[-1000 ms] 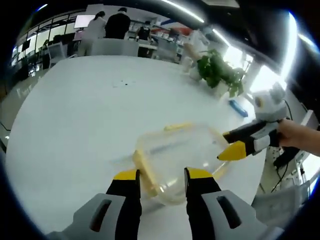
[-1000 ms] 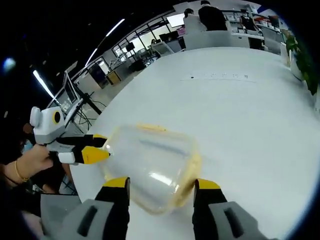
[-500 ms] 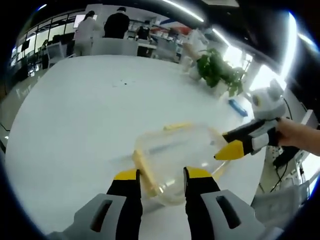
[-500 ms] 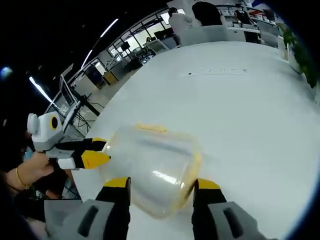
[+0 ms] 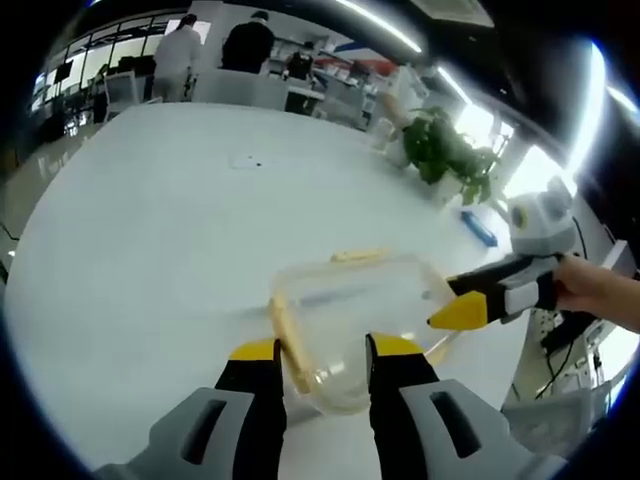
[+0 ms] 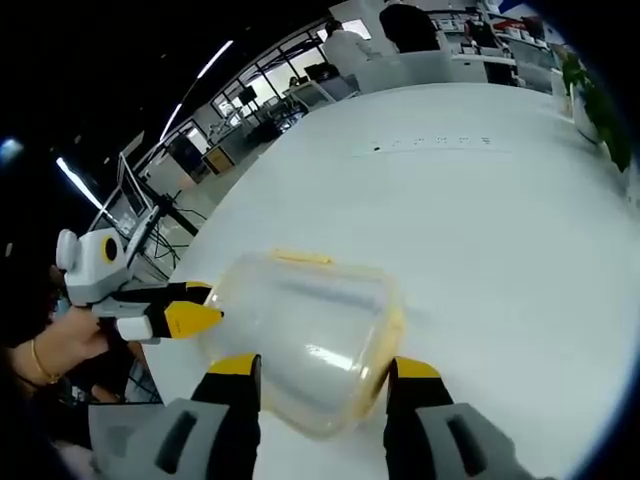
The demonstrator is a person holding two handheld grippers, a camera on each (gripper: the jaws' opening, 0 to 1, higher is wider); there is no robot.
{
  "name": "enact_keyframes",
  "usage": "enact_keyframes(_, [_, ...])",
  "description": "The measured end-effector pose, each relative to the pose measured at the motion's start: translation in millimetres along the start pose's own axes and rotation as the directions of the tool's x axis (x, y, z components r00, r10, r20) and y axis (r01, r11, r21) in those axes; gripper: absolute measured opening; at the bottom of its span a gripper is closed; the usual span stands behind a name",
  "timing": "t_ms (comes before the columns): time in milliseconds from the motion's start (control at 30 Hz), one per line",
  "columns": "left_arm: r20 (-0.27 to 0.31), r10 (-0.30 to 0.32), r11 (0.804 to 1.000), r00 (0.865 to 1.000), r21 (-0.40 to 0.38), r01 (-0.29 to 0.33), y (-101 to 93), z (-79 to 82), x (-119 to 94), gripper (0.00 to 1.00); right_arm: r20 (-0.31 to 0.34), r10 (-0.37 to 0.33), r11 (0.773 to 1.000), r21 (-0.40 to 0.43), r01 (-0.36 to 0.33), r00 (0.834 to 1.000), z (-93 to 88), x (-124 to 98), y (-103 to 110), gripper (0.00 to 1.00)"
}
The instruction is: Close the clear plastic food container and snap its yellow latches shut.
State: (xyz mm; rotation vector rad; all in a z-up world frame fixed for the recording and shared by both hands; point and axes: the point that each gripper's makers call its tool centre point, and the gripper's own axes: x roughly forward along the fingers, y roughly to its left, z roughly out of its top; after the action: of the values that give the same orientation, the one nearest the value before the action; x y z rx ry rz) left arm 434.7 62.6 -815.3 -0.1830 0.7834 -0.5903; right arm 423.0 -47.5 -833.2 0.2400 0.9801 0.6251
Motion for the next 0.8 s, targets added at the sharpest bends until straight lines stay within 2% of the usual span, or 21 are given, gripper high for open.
enact_keyframes(233, [0.014,0.005,1.000,1.000,0.011,-0.005,5.1,6.4,5.3,0.30,0.027,-0.016,1.000,0.009,0.016,0.999,6.3,2.8,-2.0,0.47])
enact_keyframes(467, [0.048,0.021,1.000,0.999,0.010,-0.022,11.7,15.0,11.0,0.30,0.055,-0.025,1.000,0.003,0.025,0.998,22.4,9.7,-8.9,0.47])
enact_keyframes(800, [0.050,0.022,1.000,0.999,0.016,-0.023,23.2,35.1,26.2,0.30,0.079,-0.034,0.999,0.002,0.034,0.996,45.5,19.5,-19.3,0.47])
